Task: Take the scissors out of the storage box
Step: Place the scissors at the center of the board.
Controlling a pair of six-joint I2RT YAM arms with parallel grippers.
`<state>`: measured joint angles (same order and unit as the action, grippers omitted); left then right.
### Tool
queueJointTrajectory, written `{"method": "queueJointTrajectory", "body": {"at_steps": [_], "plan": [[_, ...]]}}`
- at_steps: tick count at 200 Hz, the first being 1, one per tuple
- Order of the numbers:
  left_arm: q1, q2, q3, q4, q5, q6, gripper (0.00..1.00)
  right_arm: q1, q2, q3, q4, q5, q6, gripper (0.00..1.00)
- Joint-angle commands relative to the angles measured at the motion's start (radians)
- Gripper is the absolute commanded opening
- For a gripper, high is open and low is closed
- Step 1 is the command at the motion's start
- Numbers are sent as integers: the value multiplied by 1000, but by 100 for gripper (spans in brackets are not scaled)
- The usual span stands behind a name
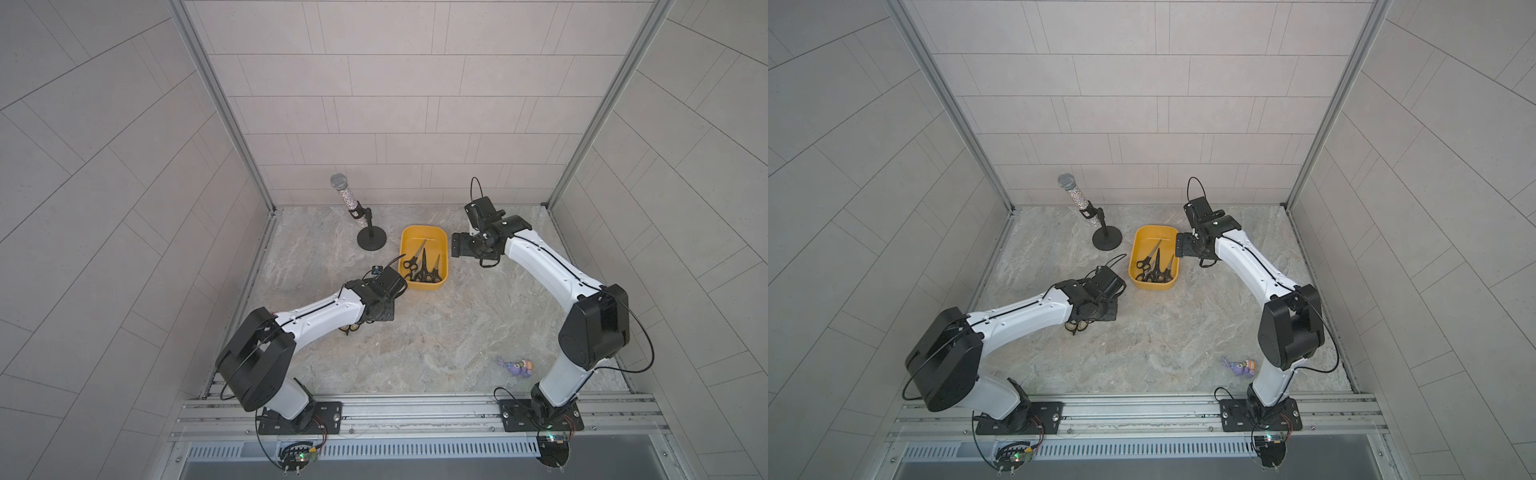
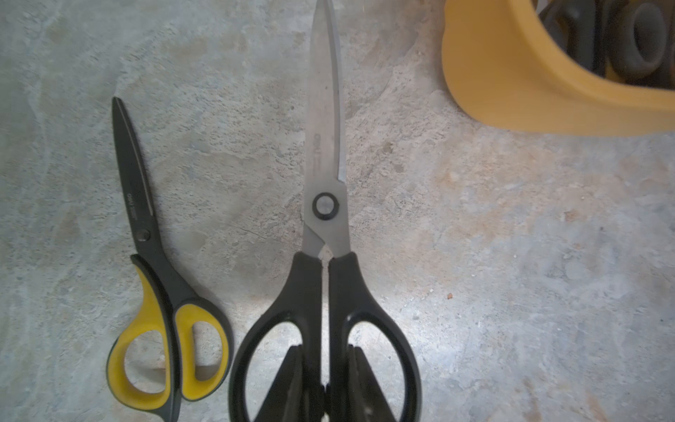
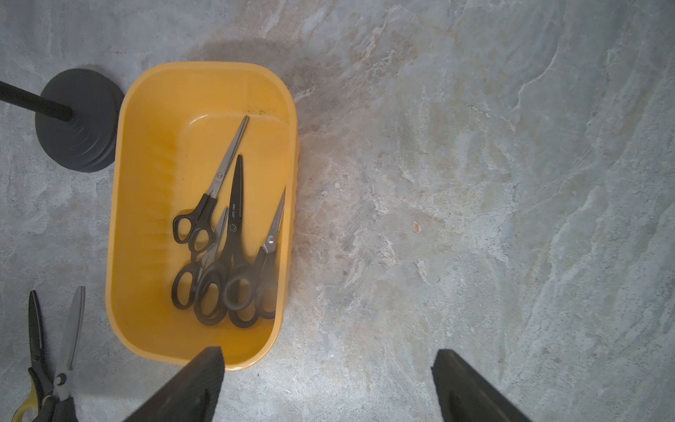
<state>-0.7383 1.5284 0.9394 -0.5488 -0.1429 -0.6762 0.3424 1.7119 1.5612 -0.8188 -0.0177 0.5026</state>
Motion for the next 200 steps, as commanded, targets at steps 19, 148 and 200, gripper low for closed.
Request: {"method": "queueJointTrajectory", "body": {"at_steps": [19,148,200], "plan": [[-7,20,-44,16,43,-68,0,11,-4,-3,-21,20,7,94],[-15,68,-116,98,93,-71,0,49,-25,-10,-22,33,14,94],[-15,72,-110,88,95,-66,26,48,-21,-10,-22,34,14,94]]}}
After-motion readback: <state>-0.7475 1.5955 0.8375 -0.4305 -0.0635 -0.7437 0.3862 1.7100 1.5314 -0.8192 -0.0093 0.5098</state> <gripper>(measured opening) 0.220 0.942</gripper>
